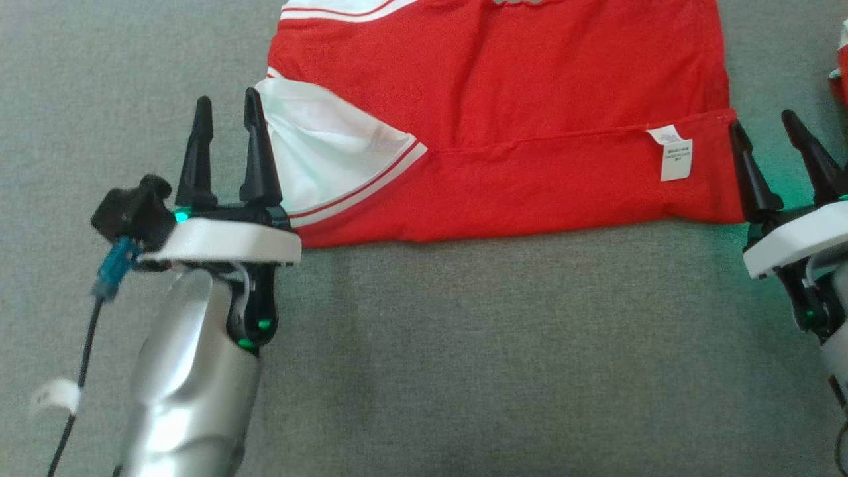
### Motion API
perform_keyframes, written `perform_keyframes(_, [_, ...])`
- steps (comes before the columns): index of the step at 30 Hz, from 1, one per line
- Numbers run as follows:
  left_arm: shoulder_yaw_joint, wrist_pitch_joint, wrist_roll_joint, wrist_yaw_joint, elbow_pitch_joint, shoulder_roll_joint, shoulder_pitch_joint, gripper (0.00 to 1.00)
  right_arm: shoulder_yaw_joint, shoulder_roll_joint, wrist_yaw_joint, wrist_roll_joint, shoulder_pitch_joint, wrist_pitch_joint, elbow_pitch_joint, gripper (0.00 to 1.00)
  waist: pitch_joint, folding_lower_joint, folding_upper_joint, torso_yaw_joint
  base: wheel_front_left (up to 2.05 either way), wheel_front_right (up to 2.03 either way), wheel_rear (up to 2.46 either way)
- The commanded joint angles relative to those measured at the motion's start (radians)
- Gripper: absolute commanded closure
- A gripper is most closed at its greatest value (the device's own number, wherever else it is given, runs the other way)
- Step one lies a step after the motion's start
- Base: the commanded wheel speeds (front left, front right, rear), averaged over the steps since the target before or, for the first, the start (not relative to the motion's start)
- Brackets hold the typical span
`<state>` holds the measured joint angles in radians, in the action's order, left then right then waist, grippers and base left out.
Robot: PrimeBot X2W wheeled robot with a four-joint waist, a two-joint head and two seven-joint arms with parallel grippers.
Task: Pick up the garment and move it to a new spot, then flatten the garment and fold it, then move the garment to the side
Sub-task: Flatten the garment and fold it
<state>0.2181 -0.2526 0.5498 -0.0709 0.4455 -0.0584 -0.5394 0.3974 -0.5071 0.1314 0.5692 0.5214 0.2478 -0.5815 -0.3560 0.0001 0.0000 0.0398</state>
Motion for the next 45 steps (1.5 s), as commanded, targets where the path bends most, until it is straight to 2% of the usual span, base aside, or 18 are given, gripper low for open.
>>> perform_keyframes(1, [-0.044, -0.009, -0.080, 0.014, -0.083, -0.017, 0.068, 0.00, -0.026, -0.003, -0.001, -0.002, -0.036, 0.013, 0.045, 0.00, 0.016, -0.0001, 0.0000, -0.006, 0.00, 0.00, 0.00])
perform_keyframes(5, [-0.051, -0.009, -0.211, 0.028, -0.150, -0.015, 0.209, 0.00, -0.071, 0.029, -0.001, -0.027, -0.102, 0.014, 0.082, 0.00, 0.047, -0.0001, 0.0000, -0.015, 0.00, 0.00, 0.00])
perform_keyframes(13, [-0.102, -0.009, -0.317, 0.061, -0.107, -0.020, 0.337, 0.00, -0.105, 0.069, -0.001, -0.065, -0.175, 0.014, 0.116, 0.00, 0.075, -0.0001, 0.0000, -0.029, 0.00, 0.00, 0.00])
perform_keyframes(23, [-0.137, -0.009, -0.341, 0.031, 0.077, -0.016, 0.253, 0.00, -0.118, 0.070, -0.001, -0.090, -0.179, 0.014, 0.126, 0.00, 0.053, -0.0001, 0.0000, -0.040, 0.00, 0.00, 0.00])
perform_keyframes(32, [-0.136, -0.009, -0.359, 0.004, 0.180, -0.009, 0.182, 0.00, -0.114, 0.070, -0.001, -0.094, -0.184, 0.014, 0.129, 0.00, 0.042, -0.0001, 0.0000, -0.037, 0.00, 0.00, 0.00])
perform_keyframes(33, [-0.130, -0.009, -0.361, -0.002, 0.193, -0.009, 0.177, 0.15, -0.113, 0.069, -0.001, -0.094, -0.185, 0.014, 0.128, 0.00, 0.043, -0.0001, 0.0000, -0.036, 0.00, 0.00, 0.00])
perform_keyframes(34, [-0.123, -0.009, -0.362, -0.008, 0.205, -0.008, 0.172, 0.68, -0.112, 0.068, -0.001, -0.094, -0.185, 0.014, 0.127, 0.00, 0.044, -0.0001, 0.0000, -0.035, 0.00, 0.00, 0.00])
perform_keyframes(35, [-0.115, -0.009, -0.364, -0.014, 0.218, -0.008, 0.168, 1.00, -0.112, 0.067, -0.001, -0.094, -0.185, 0.014, 0.125, 0.00, 0.046, -0.0001, 0.0000, -0.034, 0.00, 0.00, 0.00])
perform_keyframes(39, [-0.084, -0.009, -0.360, -0.038, 0.240, -0.005, 0.158, 1.00, -0.105, 0.072, -0.001, -0.085, -0.184, 0.014, 0.082, 0.00, 0.057, -0.0001, 0.0000, -0.025, 0.00, 0.00, 0.00])
perform_keyframes(45, [-0.071, -0.009, -0.371, -0.048, 0.159, -0.005, 0.175, 1.00, -0.067, 0.093, -0.001, -0.047, -0.136, 0.000, -0.053, 0.00, 0.069, -0.0001, 0.0000, -0.007, 0.00, 0.00, 0.00])
